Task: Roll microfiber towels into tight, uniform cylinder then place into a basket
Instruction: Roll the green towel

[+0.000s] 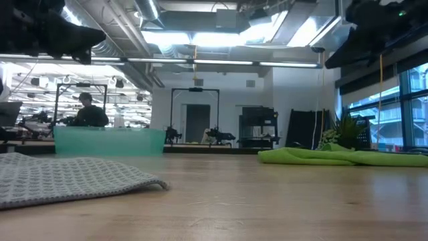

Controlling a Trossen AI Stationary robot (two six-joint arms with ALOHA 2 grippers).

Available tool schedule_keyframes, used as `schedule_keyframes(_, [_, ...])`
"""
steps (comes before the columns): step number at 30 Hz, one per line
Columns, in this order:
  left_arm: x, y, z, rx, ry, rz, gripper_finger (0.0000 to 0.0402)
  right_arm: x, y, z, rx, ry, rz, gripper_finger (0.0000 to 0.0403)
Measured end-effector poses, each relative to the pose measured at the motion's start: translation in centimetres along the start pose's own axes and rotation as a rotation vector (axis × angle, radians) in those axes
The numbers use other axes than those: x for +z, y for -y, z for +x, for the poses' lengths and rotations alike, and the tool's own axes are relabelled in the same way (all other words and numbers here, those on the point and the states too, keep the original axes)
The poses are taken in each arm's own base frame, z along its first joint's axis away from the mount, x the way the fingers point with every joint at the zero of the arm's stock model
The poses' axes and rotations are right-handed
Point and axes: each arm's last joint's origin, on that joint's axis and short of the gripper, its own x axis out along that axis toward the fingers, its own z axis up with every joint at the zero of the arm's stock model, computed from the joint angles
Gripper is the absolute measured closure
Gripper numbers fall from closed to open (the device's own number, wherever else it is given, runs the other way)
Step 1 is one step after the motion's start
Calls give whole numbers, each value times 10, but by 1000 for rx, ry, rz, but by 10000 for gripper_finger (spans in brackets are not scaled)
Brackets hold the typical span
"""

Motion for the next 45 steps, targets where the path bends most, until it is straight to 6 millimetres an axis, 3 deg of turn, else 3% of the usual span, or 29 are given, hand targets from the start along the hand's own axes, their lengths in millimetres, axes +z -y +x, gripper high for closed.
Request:
schedule_keyframes(8, [18, -2, 8, 21, -71, 2, 383, 24, 9, 14, -150, -22, 54, 323])
schedule_keyframes(15, [39, -2, 30, 16, -170, -6, 383, 38, 25, 36, -331, -188, 143, 294])
schedule_keyframes(30, [65, -3, 76, 49, -339, 6, 383, 11, 66, 103, -580, -562, 260, 285])
schedule_keyframes(45, [66, -2, 79, 47, -345, 6, 383, -17, 90, 141, -683, -743, 256, 286])
